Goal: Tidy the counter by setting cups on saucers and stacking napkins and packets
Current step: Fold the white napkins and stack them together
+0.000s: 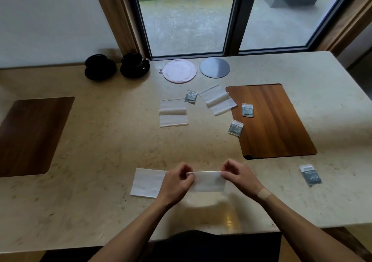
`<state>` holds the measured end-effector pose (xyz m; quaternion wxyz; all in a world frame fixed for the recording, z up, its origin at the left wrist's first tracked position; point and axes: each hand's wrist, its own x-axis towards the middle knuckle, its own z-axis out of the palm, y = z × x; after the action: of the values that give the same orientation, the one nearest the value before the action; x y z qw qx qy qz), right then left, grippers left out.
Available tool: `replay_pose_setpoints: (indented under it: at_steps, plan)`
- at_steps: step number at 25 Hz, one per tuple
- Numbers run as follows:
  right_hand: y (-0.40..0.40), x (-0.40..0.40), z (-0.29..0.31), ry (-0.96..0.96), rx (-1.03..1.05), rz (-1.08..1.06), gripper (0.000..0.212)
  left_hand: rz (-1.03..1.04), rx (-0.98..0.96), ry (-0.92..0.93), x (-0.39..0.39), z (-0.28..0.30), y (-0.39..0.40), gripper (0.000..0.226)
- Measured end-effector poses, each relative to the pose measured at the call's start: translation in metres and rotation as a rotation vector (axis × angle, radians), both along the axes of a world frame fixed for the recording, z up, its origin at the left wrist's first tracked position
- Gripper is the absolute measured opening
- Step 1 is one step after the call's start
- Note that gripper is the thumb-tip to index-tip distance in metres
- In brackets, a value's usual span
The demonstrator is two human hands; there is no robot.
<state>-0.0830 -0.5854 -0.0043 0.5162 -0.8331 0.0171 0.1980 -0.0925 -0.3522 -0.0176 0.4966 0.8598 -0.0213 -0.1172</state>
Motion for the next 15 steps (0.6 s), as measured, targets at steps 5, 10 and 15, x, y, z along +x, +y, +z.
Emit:
replay_pose_setpoints:
  at_steps: [5, 10, 15]
  plan:
    - [0.054, -0.001, -0.003, 0.368, 0.311, -0.145, 0.023, 0.150, -0.187, 0.287, 0.003, 0.000, 0.049, 0.005]
    - [0.112, -0.010, -0.019, 0.434, 0.276, -0.219, 0.023, 0.242, -0.248, 0.410, -0.001, -0.008, 0.102, 0.003]
    - [0.163, -0.019, -0.027, 0.385, 0.275, -0.365, 0.011, 0.215, -0.261, 0.496, -0.006, -0.017, 0.145, 0.027]
